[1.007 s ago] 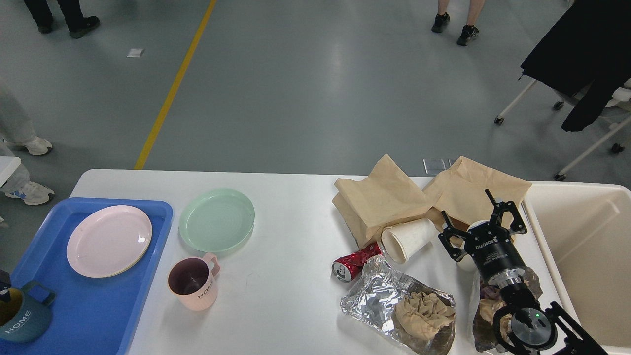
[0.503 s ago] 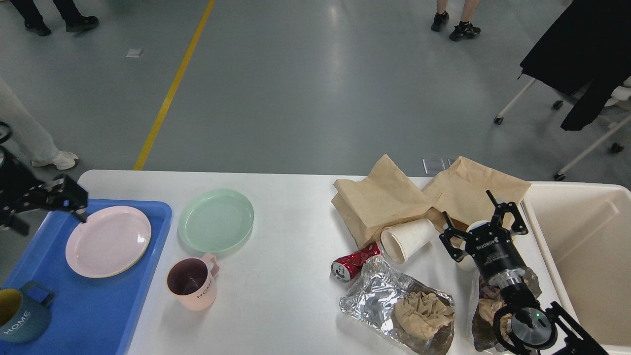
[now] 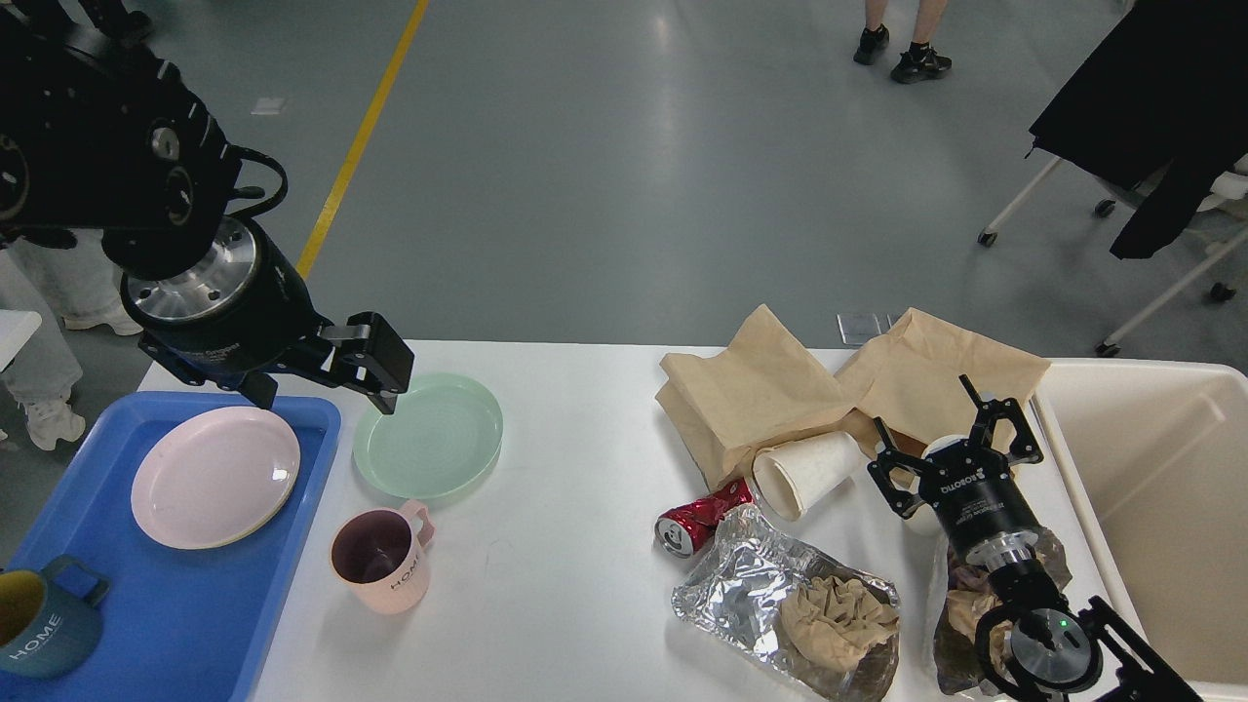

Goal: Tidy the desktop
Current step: 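Lift the left gripper and move it toward the pink mug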

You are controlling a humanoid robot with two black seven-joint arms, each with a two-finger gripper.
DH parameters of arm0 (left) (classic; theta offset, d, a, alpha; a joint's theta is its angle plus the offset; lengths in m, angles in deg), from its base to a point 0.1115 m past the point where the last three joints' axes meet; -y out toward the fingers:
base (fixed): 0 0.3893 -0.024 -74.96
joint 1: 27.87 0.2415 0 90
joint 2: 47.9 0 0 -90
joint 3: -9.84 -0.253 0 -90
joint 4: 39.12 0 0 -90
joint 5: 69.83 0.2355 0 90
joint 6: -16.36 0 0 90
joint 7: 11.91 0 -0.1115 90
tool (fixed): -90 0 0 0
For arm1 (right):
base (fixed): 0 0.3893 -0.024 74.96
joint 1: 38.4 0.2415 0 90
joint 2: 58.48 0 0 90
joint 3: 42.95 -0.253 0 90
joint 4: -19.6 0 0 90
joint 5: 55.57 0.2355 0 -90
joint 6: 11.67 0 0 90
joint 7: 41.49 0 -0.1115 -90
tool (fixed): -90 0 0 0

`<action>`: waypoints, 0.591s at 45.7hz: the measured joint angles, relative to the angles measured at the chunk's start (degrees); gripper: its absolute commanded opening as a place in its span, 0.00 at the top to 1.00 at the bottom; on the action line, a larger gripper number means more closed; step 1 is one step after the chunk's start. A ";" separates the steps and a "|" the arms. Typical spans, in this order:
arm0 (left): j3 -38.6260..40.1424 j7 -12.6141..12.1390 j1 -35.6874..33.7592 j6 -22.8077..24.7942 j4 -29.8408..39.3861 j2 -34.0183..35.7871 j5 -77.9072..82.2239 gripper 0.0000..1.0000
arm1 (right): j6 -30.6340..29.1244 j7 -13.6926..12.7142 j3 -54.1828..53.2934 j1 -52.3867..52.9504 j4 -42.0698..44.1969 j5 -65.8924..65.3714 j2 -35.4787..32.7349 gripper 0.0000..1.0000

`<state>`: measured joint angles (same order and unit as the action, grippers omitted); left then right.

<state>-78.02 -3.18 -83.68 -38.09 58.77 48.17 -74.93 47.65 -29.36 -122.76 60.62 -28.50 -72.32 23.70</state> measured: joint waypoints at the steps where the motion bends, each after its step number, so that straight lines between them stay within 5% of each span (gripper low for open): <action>1: 0.26 -0.05 -0.50 -0.10 0.42 -0.51 -0.51 0.05 | 0.00 0.00 0.00 0.00 0.00 0.00 0.00 0.00; 10: 1.23 -0.01 -0.28 0.10 1.42 -1.73 -2.29 0.04 | 0.00 0.00 0.00 0.00 0.02 0.00 0.00 0.00; 27: 2.27 0.17 13.14 -2.57 -1.99 4.74 -2.28 0.04 | 0.00 0.00 0.00 0.00 -0.05 0.03 0.00 0.00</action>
<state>-75.75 -3.01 -70.54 -40.65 56.78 52.90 -77.21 47.65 -29.36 -122.76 60.62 -28.55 -72.28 23.70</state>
